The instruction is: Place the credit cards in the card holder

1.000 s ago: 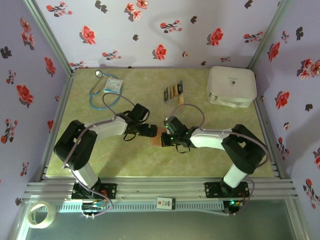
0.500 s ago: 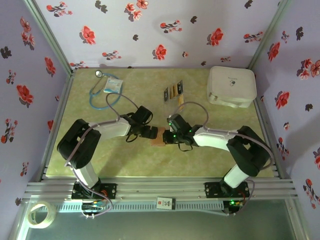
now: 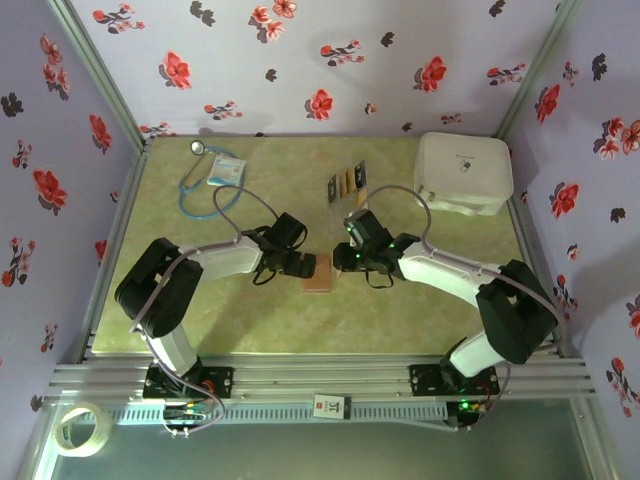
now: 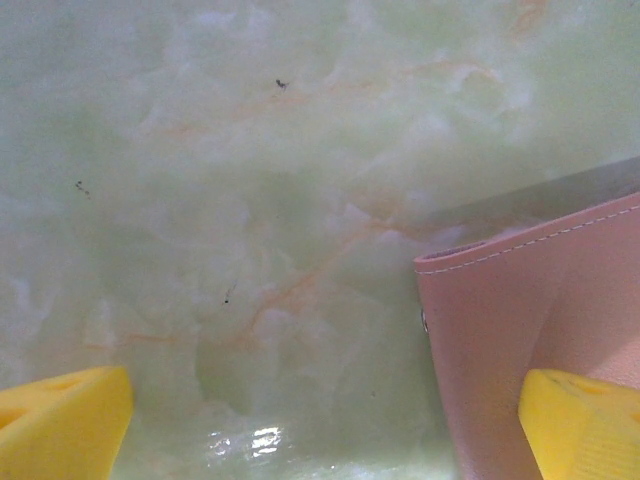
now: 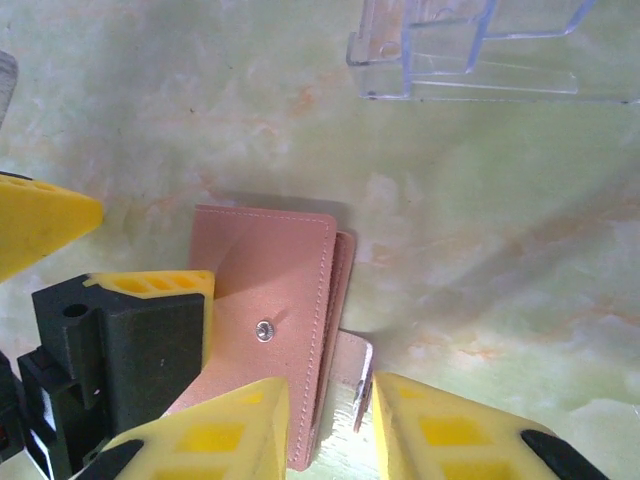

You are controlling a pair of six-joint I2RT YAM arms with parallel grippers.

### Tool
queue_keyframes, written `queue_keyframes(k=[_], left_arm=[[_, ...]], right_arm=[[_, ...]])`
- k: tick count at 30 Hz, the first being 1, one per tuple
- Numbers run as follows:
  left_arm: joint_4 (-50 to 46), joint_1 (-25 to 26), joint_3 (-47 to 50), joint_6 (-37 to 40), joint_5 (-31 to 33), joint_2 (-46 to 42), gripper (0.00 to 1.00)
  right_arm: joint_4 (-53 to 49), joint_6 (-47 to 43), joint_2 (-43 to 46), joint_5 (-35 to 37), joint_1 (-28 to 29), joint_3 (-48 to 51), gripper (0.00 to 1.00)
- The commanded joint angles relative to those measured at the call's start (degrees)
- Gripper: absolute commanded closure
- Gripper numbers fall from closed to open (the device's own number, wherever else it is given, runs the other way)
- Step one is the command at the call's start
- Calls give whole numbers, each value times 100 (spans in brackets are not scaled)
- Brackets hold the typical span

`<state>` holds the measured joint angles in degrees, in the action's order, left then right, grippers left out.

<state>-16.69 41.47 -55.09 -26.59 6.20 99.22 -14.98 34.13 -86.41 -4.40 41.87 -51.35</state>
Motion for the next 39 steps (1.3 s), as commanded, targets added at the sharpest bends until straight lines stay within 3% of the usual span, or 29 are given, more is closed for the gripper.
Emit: queue_keyframes(k=[1,8,21,30,39], left_arm=[[-105,10,139,-30,400,206,0],[-73,10,156,-39,400,212,0],[-38,10,174,-50,397,203,0],[-30,20,183,-57,398,175,0],[-1,26,227,-73,394,168,0]], right_arm=[[-315,-126,-186,144,-17,-180,73],[-279,-121,-363,45,-20,-192,79],[-90,-89,-497,-112,-25,-129,100],[280,149,-413,-547,-21,-111,100],[934,515,-865,-1030,-3,-202,100]])
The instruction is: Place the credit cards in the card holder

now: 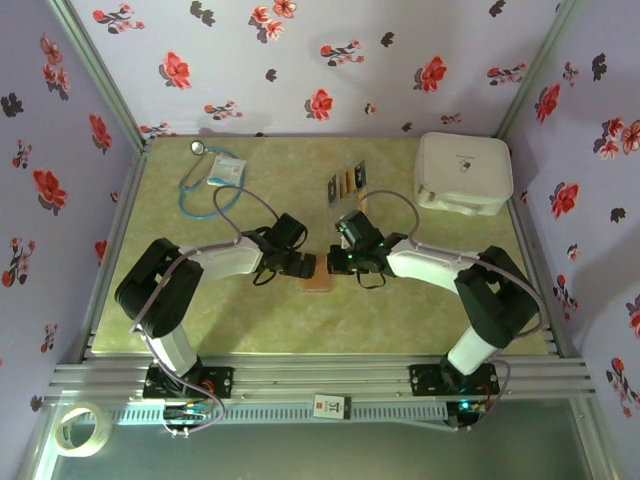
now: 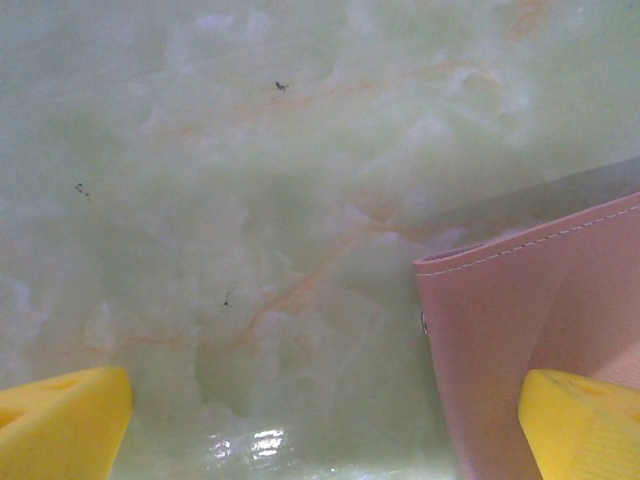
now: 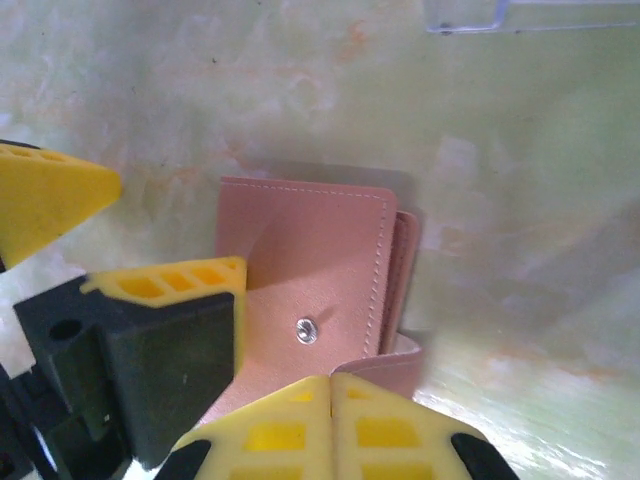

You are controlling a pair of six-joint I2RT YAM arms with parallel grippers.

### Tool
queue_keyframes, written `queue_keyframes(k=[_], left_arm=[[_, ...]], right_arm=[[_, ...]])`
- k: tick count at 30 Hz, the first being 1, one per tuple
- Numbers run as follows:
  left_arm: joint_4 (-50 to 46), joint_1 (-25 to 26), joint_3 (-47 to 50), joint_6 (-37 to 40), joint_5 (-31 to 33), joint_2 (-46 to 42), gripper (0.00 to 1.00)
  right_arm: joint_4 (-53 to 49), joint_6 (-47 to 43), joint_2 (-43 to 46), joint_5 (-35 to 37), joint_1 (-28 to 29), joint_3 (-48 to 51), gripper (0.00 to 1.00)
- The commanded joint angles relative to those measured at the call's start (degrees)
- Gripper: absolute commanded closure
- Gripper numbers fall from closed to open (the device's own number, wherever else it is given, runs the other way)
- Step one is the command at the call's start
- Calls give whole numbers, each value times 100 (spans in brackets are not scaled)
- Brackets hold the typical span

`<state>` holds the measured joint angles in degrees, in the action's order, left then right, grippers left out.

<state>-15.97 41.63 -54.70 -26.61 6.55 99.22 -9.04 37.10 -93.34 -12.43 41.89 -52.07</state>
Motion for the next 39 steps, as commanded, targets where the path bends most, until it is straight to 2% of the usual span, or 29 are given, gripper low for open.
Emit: queue_keyframes(k=[1,19,30,39], left_arm=[[-73,8,185,-67,354,170,0],[19,3,240,-184,337,120,0],[-161,-244,41,-290,111,-236,0],[-47,-304,32,-164,-22,-106,0]], right_arm=[[387,248,-225,-249,2,-144,100],[866,480,-802,-350,84,-89,100],[954,552,-853,-269,90,162,100],[940,537,-819,-287,81,128,100]])
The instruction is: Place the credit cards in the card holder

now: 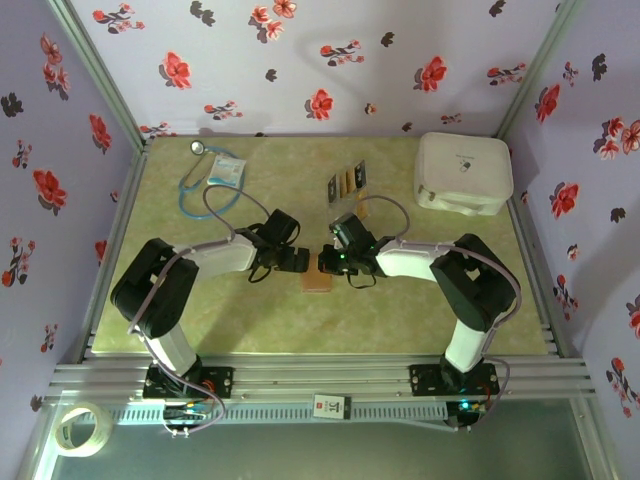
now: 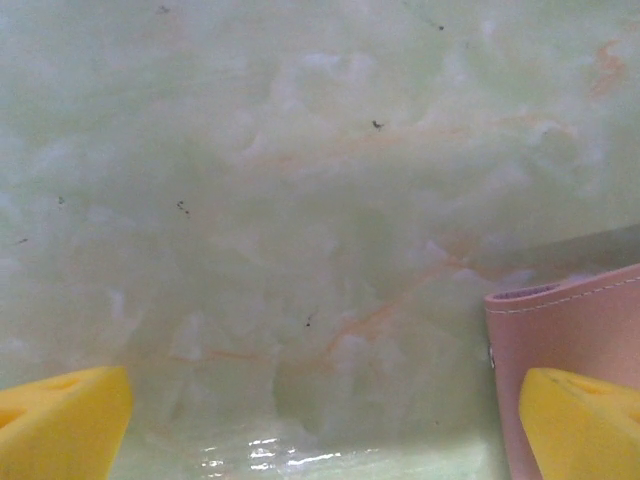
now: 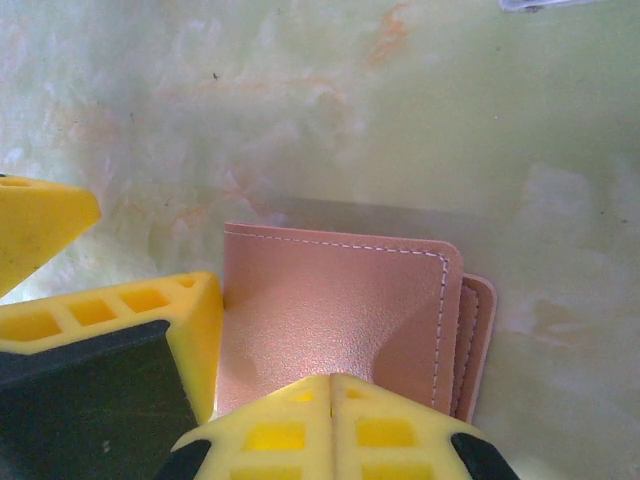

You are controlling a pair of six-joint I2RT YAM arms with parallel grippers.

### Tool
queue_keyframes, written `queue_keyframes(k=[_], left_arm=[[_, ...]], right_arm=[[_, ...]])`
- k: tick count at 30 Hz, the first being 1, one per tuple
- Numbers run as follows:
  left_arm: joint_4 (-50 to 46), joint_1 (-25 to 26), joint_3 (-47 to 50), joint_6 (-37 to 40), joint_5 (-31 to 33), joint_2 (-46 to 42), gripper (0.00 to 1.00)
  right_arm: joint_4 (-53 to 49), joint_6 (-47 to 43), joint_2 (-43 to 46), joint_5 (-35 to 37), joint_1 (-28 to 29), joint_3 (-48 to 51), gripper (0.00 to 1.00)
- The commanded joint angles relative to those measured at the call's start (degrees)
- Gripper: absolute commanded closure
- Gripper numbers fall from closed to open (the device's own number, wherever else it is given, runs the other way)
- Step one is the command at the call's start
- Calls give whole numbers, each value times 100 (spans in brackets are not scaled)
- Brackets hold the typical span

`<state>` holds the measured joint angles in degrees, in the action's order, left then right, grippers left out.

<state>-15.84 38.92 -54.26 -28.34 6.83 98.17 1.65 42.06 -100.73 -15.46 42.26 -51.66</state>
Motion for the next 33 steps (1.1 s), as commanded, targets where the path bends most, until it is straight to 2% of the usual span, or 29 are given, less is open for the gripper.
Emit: queue_keyframes(k=[1,7,20,33], left_arm=[[-20,-33,16,25,-100,13,0],[139,37,160,78,-235,147,0],[175,77,331,-46,-59,332,0],[164,88,314,-39,-46,320,0]], right_arm=[[-142,36,-76,13,51,70,100],[-274,-53,-9,-18,45,-88,100],[-483,-145,220,-66,54,-359,100],[-450,-142,-9,-65,203,-328,100]])
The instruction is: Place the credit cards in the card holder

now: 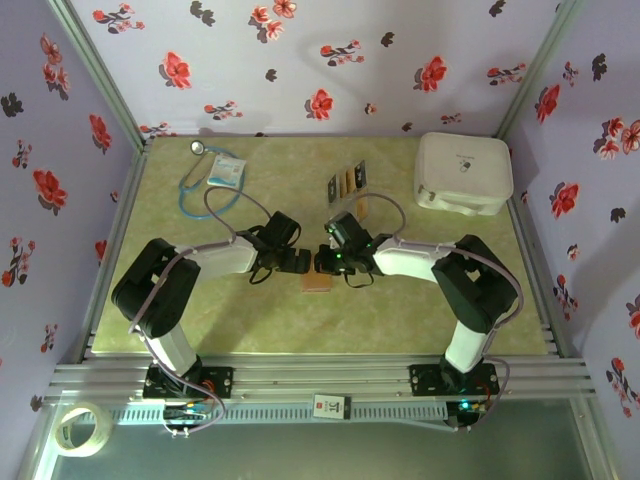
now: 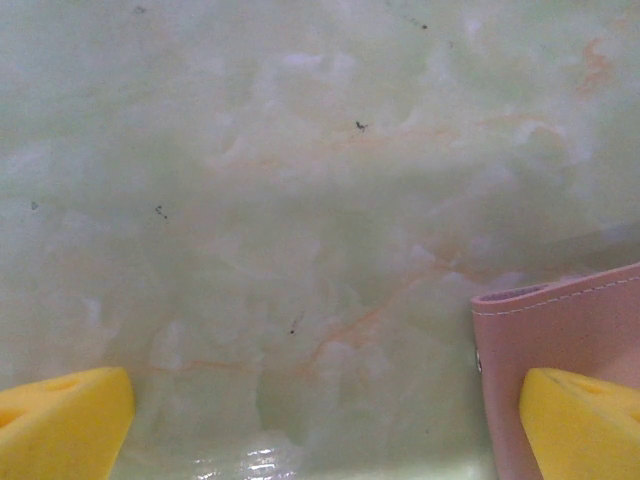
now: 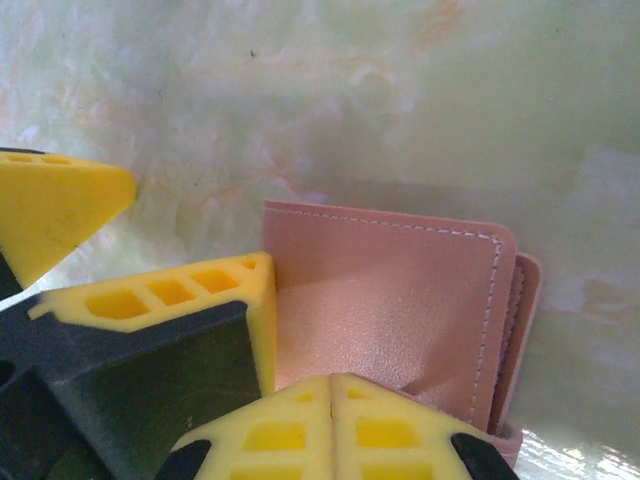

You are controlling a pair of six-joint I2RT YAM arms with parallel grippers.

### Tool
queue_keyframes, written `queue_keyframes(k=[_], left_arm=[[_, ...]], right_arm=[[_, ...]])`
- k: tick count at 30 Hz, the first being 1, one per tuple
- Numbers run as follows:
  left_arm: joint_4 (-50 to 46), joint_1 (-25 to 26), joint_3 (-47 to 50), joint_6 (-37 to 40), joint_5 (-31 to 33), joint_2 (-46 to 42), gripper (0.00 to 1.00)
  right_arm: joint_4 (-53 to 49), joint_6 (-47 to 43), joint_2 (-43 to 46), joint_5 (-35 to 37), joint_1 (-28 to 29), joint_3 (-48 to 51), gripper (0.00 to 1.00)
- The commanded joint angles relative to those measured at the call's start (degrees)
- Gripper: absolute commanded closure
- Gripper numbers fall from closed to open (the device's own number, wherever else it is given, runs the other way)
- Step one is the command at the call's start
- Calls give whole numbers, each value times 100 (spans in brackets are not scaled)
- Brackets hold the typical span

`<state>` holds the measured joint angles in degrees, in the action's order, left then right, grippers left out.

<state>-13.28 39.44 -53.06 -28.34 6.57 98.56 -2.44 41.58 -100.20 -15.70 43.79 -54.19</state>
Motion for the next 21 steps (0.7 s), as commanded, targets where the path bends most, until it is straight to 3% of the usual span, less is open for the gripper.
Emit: queue_keyframes(k=[1,21], left_arm=[[-92,32,199,-40,-23,276,0],[-138,44,181,-47,-15,234,0]], right_arm=[[-44,-91,-67,-13,50,-39,100],[194,-3,-307,271,-20,559,100]])
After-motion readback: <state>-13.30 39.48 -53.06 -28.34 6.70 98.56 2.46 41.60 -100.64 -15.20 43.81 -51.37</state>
